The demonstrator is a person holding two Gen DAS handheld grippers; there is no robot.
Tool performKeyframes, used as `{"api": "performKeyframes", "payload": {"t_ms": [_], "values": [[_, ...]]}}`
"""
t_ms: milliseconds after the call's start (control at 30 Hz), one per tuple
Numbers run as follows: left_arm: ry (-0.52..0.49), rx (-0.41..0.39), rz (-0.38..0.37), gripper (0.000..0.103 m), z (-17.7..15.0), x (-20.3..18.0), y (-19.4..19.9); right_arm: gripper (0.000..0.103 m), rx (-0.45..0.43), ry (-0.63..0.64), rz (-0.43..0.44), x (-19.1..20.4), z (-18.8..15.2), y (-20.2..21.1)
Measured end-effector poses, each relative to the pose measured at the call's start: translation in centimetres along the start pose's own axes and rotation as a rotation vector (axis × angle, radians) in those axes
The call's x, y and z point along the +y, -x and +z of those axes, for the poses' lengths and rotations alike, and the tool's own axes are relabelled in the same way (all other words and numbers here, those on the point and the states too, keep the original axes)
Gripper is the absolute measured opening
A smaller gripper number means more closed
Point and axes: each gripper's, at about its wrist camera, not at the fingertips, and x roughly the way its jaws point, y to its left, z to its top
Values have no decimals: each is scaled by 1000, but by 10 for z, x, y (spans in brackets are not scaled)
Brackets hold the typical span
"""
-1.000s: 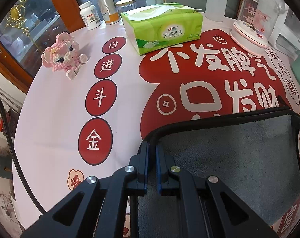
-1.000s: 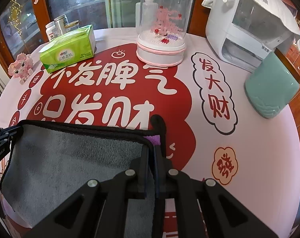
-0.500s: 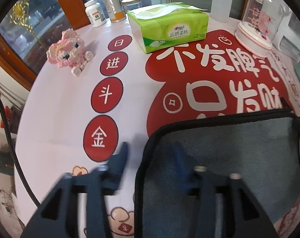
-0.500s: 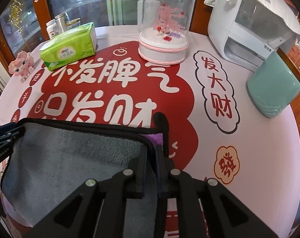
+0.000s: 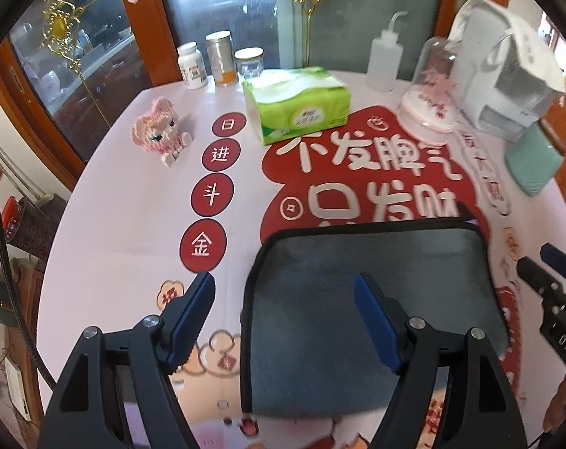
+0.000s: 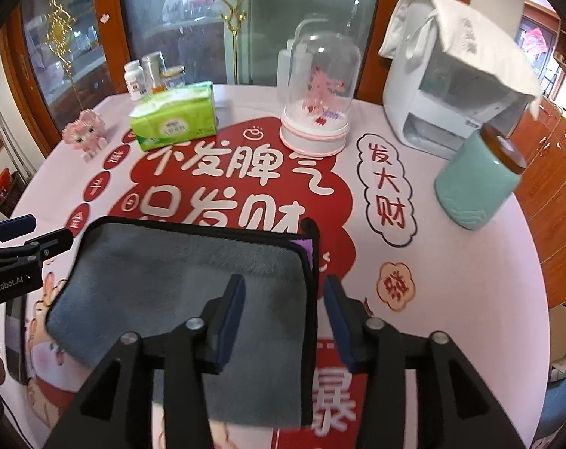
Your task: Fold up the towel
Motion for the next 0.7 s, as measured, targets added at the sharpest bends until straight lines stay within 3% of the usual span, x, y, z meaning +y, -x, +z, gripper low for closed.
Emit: {"api": "performKeyframes", "payload": {"t_ms": [167, 367, 467, 700], "values": [[15, -34, -16, 90, -20, 2, 44, 53, -12, -31, 30, 0, -19, 41], [44, -64, -9, 94, -54, 5, 99, 54, -12, -36, 41, 1, -48, 84], [46, -84, -4, 102, -73, 3, 126, 56, -19, -36, 49, 2, -64, 106], [28, -119, 26, 103, -116, -11, 181, 65, -46, -24, 62, 5, -101, 153]]}}
